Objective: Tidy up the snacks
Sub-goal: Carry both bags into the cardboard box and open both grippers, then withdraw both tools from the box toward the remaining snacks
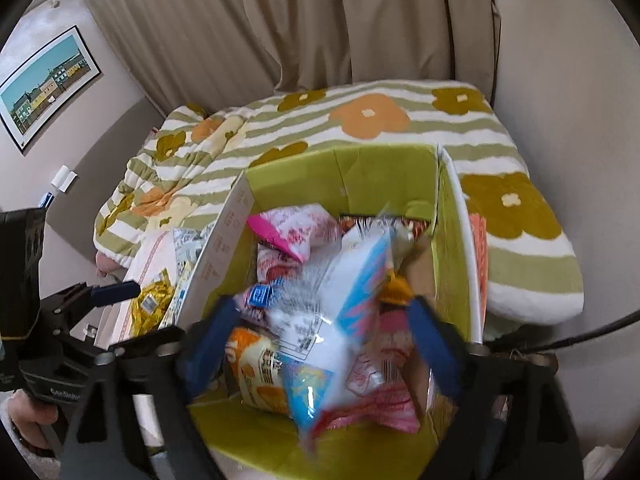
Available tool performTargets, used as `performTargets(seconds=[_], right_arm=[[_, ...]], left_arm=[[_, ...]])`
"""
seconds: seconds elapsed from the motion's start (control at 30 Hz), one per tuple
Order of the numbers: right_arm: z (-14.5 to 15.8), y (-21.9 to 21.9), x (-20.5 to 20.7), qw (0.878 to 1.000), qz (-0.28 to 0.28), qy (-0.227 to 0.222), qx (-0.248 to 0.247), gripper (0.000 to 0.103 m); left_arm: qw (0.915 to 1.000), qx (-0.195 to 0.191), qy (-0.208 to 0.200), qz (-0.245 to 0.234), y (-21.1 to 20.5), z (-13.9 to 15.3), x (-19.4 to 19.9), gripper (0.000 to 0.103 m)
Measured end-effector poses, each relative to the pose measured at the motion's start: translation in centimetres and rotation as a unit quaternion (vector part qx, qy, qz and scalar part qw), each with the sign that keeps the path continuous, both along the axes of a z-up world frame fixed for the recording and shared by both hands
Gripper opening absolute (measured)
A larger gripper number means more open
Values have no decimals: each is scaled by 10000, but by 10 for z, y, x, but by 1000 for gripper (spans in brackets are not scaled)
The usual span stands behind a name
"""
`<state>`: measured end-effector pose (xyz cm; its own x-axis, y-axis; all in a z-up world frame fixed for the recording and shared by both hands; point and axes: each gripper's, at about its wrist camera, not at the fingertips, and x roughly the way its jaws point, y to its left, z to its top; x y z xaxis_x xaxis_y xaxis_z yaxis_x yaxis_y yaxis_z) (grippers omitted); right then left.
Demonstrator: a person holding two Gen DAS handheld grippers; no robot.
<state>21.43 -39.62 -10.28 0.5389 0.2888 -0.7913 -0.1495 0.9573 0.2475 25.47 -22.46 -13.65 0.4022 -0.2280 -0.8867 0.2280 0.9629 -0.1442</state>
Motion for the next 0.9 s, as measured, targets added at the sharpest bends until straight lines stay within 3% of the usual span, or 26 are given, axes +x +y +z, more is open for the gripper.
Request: performTargets(seconds=[0.2, 0.6, 0.77, 0.9], right_arm=[[5, 3, -10, 9994, 25, -281, -189, 96], [19, 10, -18, 9995, 157, -224, -170, 96], [30, 20, -24, 9982, 411, -381, -192, 96], [37, 33, -32, 9968, 565, -533, -175, 96]], left_arm=[[9999, 91, -67, 81, 5, 0, -5, 102], [9995, -2, -190, 247, 25, 18, -27, 102], [9969, 211, -514, 564, 55, 37, -47, 102], [9955, 259, -552, 730, 86, 46, -55, 102]])
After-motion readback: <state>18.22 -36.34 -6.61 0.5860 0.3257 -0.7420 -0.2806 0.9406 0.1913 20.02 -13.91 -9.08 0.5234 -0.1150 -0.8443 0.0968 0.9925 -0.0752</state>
